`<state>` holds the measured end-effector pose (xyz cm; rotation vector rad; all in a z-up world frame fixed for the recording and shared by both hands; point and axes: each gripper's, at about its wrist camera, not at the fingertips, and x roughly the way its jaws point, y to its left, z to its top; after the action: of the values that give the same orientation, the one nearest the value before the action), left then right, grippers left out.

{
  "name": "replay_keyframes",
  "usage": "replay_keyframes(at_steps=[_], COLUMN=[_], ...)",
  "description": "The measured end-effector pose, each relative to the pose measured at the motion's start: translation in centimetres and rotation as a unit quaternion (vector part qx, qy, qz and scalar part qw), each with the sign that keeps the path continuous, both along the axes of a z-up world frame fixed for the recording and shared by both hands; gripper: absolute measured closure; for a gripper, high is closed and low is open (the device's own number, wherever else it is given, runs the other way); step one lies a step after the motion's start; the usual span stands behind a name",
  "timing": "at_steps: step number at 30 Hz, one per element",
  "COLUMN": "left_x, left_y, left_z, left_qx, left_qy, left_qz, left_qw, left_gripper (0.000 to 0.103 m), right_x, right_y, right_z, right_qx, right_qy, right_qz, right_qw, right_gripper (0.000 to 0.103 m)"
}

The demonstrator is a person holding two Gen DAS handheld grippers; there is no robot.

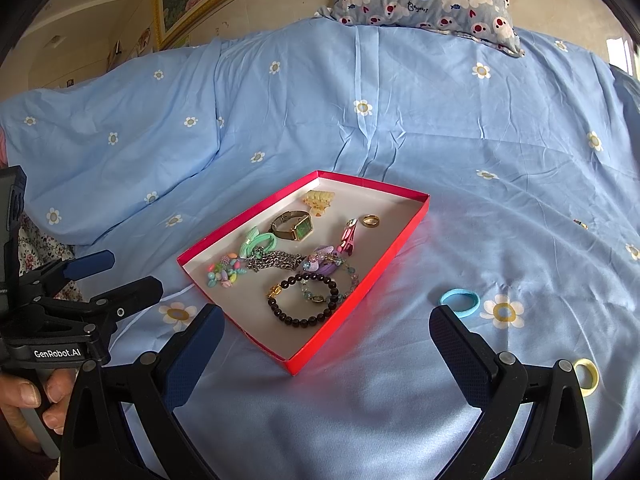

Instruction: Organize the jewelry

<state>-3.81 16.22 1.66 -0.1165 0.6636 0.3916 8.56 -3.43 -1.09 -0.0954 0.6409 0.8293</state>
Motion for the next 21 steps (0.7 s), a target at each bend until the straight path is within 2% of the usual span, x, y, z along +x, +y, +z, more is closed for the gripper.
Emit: replay_keyframes(at_steps=[21], left_x=[0.41], left_y=[-0.54], left_z=[-0.05], left_qx=[0.002], left_qy=[0.001], left_qz=[-0.008], left_qw=[1.0], left_gripper=[0.0], right_x=[-0.02], right_y=[-0.23], right_z=[0.39], right_qx=[0.002], right_qy=[-0.001], right_qz=[-0.001], right_qw=[1.0], right_gripper=[0.0])
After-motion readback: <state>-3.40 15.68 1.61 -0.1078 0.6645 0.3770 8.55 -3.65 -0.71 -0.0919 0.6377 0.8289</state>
